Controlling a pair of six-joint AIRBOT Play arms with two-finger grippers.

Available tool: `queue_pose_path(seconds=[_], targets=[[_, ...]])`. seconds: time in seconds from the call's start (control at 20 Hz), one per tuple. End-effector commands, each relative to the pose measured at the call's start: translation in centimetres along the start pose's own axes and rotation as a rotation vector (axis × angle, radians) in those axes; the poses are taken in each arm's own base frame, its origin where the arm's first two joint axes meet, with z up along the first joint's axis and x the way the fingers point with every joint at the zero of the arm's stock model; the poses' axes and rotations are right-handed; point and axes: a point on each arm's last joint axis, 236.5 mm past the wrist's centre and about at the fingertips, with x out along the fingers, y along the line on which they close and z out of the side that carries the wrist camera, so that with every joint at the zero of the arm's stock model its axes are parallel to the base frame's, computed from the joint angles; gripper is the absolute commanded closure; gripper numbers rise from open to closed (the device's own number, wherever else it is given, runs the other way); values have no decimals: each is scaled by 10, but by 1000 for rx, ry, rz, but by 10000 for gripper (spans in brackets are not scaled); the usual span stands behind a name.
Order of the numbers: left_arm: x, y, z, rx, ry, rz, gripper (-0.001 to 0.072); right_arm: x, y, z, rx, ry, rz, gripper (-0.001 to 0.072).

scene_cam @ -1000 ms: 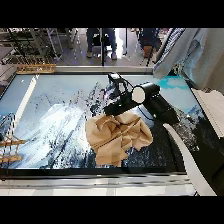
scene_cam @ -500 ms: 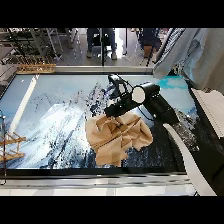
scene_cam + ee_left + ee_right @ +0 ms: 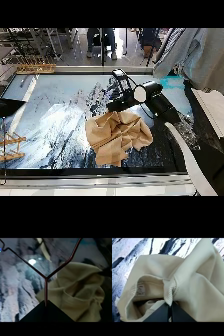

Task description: Fold the clothes and pants, and hang the long-sleeved shirts on hangers.

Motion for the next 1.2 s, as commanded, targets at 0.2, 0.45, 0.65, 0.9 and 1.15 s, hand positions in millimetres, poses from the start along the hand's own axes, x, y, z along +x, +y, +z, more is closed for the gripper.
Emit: queue_pose_path(seconds=[0.2,0.45,0.65,0.9,1.15], targets=[[81,-103,-82,152,347,-524,690,-17,-60,16,14,-56,-142,692],[93,-85,-54,126,222,-447,691,-17,-60,15,-1,-51,-143,692],[59,-84,12,90,-61,-464,691,-17,-58,15,3,-51,-136,692],[71,-104,10,75,-52,-539,691,-17,-58,15,5,-52,-135,692],[122,-122,-7,62,4,-577,692,-17,-57,15,21,-52,-131,692]])
